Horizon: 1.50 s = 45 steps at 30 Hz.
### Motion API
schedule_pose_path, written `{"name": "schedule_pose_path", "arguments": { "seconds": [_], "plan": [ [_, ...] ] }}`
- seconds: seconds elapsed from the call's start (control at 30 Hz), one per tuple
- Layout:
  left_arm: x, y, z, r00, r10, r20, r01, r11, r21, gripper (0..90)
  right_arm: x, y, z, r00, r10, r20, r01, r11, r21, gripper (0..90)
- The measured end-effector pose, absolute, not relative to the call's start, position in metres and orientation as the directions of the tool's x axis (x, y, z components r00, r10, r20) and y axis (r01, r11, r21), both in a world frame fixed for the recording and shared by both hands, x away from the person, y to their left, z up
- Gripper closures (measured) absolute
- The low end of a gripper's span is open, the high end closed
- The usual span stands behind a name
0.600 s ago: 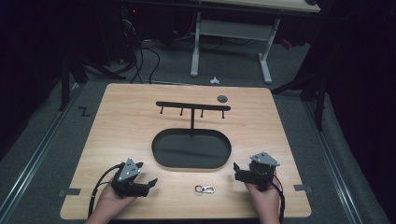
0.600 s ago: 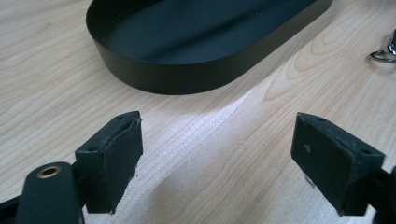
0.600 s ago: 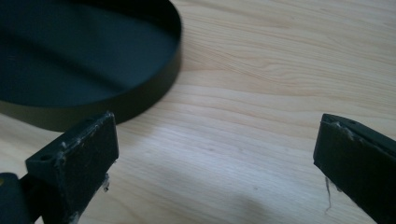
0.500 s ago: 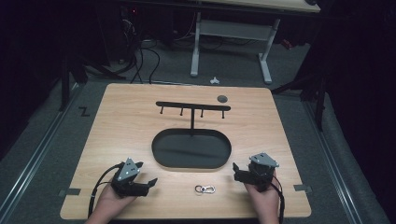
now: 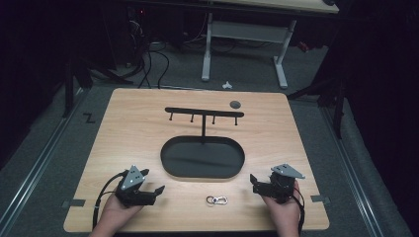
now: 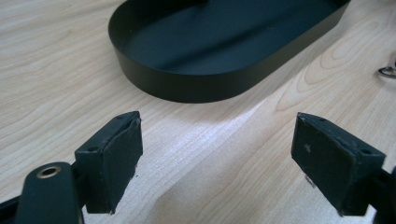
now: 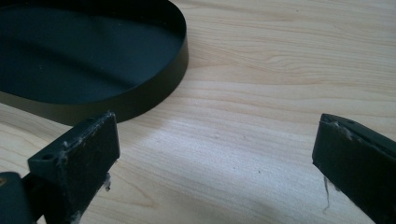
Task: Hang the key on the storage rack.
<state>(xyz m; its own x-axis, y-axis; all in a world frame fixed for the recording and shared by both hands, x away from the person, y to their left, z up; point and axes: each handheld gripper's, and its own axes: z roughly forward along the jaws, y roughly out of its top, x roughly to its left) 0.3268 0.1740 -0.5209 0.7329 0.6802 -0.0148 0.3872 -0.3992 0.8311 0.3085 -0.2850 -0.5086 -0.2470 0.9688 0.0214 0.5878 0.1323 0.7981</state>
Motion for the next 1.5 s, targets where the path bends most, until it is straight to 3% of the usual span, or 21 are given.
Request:
{"name": "schedule_pose_path", "arguments": {
  "seconds": [0.63, 0.9, 1.2, 1.5],
  "plan": [
    [0.328, 0.175, -0.521, 0.733, 0.68, -0.016, 0.383, -0.392, 0.836, 17.1, 0.301, -0.273, -0.506, -0.313, 0.948, 0.05, 0.578, 0.148, 0.803, 1.2],
    [0.328, 0.176, -0.52, 0.732, 0.681, -0.015, 0.383, -0.393, 0.836, 17.1, 0.298, -0.26, -0.506, -0.366, 0.929, 0.057, 0.569, 0.175, 0.803, 6.5],
    [0.329, 0.176, -0.521, 0.733, 0.68, -0.012, 0.382, -0.397, 0.835, 17.2, 0.294, -0.244, -0.508, -0.448, 0.893, 0.051, 0.571, 0.241, 0.785, 13.8],
    [0.33, 0.179, -0.52, 0.733, 0.681, -0.013, 0.378, -0.391, 0.839, 17.2, 0.291, -0.227, -0.511, -0.524, 0.851, 0.038, 0.577, 0.321, 0.751, 15.2]
  ]
}}
